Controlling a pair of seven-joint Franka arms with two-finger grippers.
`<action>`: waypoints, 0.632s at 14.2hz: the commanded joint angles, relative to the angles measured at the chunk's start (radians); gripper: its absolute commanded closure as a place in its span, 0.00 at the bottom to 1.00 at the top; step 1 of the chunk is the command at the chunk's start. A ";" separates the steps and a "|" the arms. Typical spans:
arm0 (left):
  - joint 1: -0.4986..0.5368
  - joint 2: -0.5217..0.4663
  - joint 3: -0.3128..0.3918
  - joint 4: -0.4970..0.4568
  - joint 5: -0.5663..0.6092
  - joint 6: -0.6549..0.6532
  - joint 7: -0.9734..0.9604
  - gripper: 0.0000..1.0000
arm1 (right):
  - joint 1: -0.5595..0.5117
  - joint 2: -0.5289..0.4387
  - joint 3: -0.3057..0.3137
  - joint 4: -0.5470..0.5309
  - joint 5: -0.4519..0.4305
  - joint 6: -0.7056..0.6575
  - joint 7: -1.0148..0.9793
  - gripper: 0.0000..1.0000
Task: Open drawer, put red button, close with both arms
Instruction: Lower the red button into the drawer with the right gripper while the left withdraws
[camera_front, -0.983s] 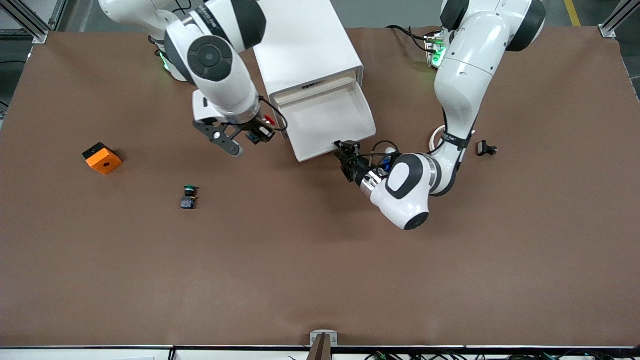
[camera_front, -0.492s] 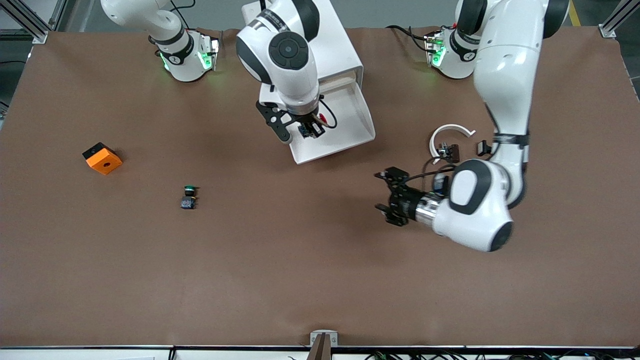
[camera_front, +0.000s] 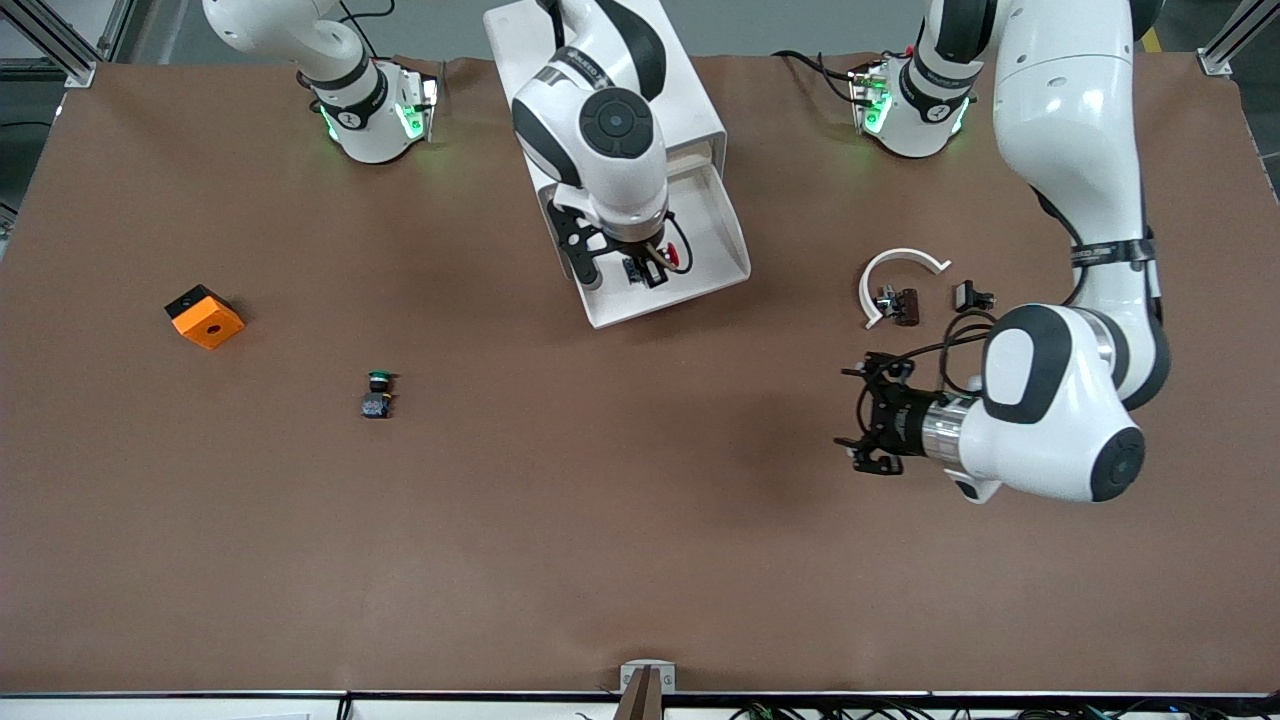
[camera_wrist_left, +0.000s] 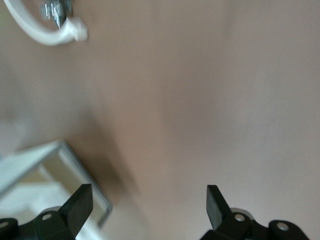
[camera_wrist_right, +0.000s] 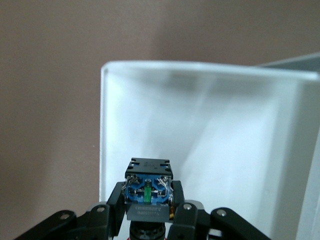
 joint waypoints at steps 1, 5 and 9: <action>-0.019 -0.016 0.025 -0.007 0.132 -0.006 0.033 0.00 | 0.027 0.024 -0.012 0.034 0.022 -0.003 0.029 0.81; -0.051 -0.043 0.027 -0.012 0.311 -0.004 0.272 0.00 | 0.045 0.051 -0.012 0.034 0.013 0.005 0.029 0.73; -0.027 -0.108 0.030 -0.041 0.393 -0.019 0.706 0.00 | 0.042 0.062 -0.012 0.034 0.014 0.020 0.028 0.45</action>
